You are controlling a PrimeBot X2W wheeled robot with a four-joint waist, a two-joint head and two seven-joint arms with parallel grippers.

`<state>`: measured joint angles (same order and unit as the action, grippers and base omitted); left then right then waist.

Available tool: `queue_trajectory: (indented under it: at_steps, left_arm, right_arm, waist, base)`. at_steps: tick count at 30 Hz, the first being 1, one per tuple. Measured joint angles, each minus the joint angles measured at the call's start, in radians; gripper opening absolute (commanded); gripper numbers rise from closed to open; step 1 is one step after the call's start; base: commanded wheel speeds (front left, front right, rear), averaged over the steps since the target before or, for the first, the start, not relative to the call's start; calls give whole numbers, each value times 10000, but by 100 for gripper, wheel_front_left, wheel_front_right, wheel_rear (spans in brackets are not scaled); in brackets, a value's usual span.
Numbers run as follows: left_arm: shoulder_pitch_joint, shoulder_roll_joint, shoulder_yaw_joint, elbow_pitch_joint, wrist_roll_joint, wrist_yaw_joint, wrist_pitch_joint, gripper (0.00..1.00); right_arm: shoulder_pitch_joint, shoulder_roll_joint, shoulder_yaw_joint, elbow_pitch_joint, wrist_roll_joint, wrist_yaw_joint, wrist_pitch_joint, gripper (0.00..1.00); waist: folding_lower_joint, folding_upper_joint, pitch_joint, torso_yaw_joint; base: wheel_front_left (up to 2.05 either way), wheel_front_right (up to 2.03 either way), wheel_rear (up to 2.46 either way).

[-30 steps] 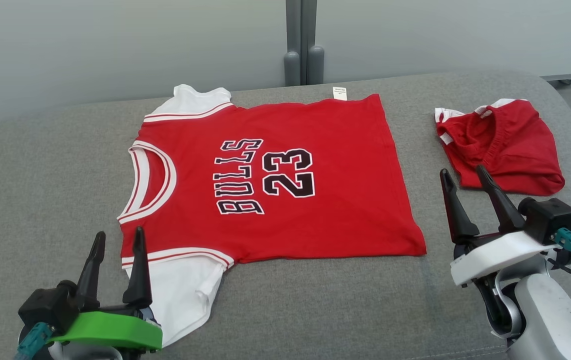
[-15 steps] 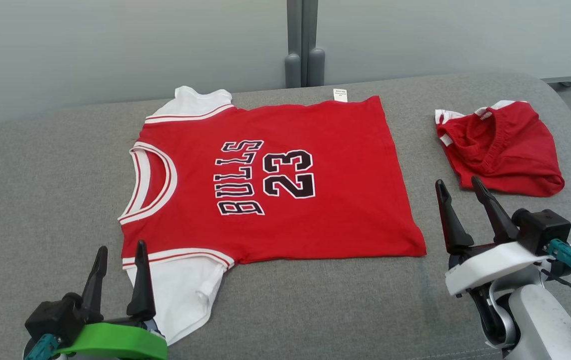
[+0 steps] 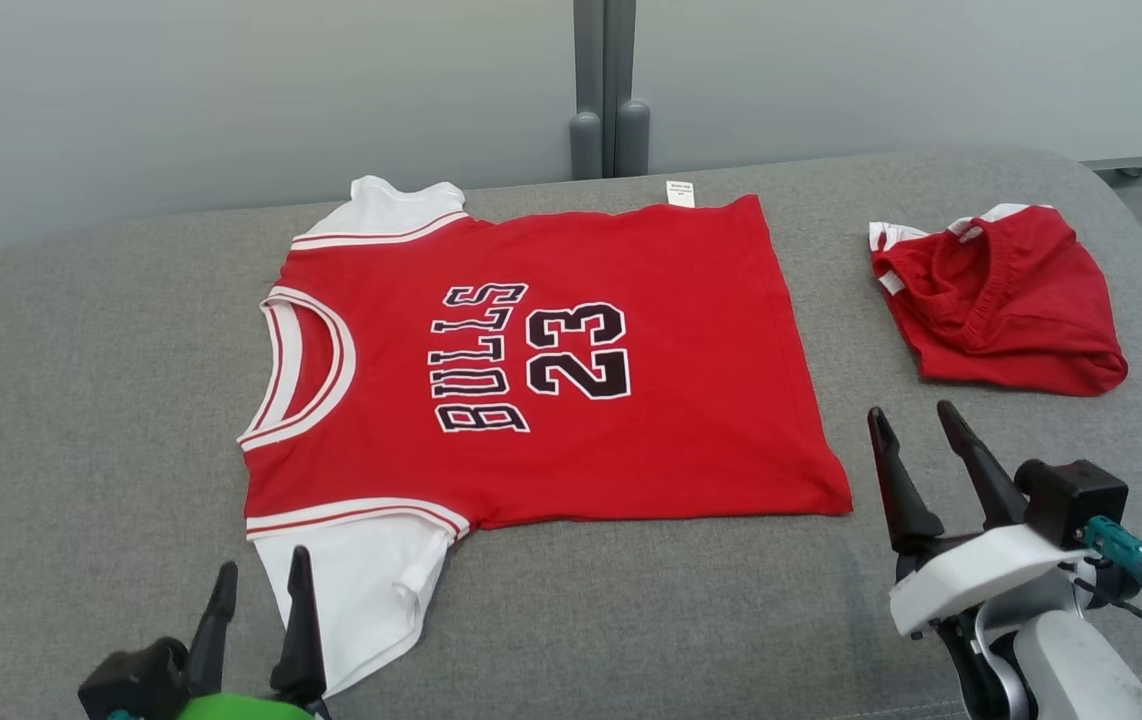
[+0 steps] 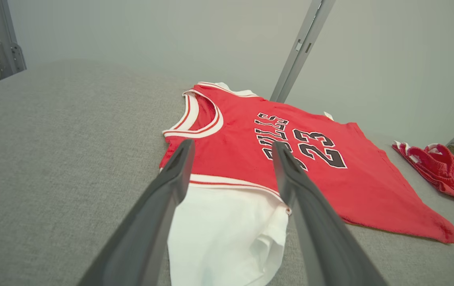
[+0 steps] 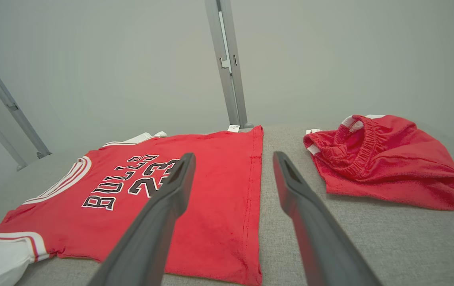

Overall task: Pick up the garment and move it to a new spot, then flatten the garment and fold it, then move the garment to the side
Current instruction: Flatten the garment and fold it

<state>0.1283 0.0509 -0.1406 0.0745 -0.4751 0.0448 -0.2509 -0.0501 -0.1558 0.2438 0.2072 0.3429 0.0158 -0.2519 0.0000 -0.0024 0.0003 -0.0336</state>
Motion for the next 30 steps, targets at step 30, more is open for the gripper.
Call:
queue_trajectory:
  at_steps: [30]
  left_arm:
    - [28,-19,-598,2732,-2234,79,1450,99]
  right_arm:
    - [337,98,140,980,278,268,150,100]
  waist:
    - [0,0,838,-228]
  base:
    - [0,0,0]
